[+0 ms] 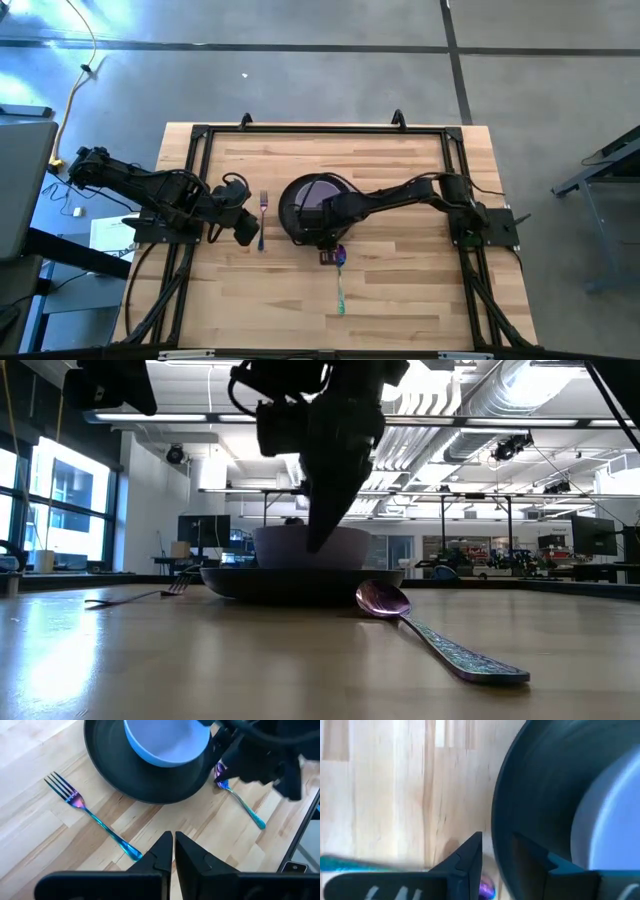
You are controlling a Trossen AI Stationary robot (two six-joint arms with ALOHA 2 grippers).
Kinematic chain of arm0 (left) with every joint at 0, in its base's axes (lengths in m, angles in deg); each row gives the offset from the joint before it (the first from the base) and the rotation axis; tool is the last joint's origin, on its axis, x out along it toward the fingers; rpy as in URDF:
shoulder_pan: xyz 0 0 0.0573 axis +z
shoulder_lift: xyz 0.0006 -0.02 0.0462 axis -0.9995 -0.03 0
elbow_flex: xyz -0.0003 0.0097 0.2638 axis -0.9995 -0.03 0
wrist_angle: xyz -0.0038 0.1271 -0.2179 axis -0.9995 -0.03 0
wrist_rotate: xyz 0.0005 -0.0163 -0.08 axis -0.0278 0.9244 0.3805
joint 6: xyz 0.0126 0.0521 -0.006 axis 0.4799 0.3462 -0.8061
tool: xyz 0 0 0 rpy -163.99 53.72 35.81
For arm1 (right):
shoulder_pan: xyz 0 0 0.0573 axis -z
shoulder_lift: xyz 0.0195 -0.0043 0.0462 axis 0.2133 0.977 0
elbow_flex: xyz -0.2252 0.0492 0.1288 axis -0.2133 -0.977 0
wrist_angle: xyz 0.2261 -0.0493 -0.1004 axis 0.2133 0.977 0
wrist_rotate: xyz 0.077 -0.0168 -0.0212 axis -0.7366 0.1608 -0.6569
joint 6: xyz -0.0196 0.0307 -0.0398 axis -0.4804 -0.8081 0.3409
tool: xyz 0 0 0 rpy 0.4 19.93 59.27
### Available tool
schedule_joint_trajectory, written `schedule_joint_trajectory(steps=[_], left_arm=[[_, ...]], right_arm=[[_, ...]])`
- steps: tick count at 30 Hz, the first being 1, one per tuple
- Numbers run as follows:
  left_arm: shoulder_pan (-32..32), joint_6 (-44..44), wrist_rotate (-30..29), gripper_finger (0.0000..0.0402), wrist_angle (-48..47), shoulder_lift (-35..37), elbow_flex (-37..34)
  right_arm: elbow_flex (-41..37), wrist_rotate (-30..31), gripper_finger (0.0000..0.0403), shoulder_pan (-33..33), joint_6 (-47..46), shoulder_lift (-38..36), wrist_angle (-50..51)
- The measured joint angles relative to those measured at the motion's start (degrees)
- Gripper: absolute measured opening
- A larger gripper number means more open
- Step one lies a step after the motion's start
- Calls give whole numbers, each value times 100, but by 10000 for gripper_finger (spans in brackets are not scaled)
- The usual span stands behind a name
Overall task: Set table place
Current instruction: Put the dark purple spoon on top of the bowl
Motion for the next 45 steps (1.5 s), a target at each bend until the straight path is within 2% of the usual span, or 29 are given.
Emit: schedule_joint_trajectory(steps=[5, 9, 13, 17, 22, 28, 37, 40, 45], left_arm=[[1, 120, 66, 8, -1, 1, 0], [-2, 124, 66, 8, -1, 1, 0], [-2, 271, 76, 8, 10, -1, 0], [-2, 270, 82, 8, 16, 0, -2], [-2, 269, 90, 8, 58, 1, -2], [-2, 712, 183, 8, 57, 0, -2], [-2, 2107, 754, 8, 383, 1, -2], [-2, 2394, 938, 8, 459, 1, -2], [-2, 2564, 957, 8, 484, 1, -2]], right_arm=[[0, -4, 94, -72, -373, -336, 448], [2, 145, 94, -223, -1374, -796, 915], [2, 677, 94, -558, -2958, -1176, 1297], [2, 576, 94, -849, -4934, -1264, 1650], [0, 332, 94, -1012, -6779, -1168, 1855], [-2, 253, 94, -1183, -7593, -957, 1418], [-6, 227, 94, -1395, -8943, -163, 1102], [-7, 94, 94, -1450, -9022, 134, 725], [-7, 22, 94, -1446, -9147, 438, 635]])
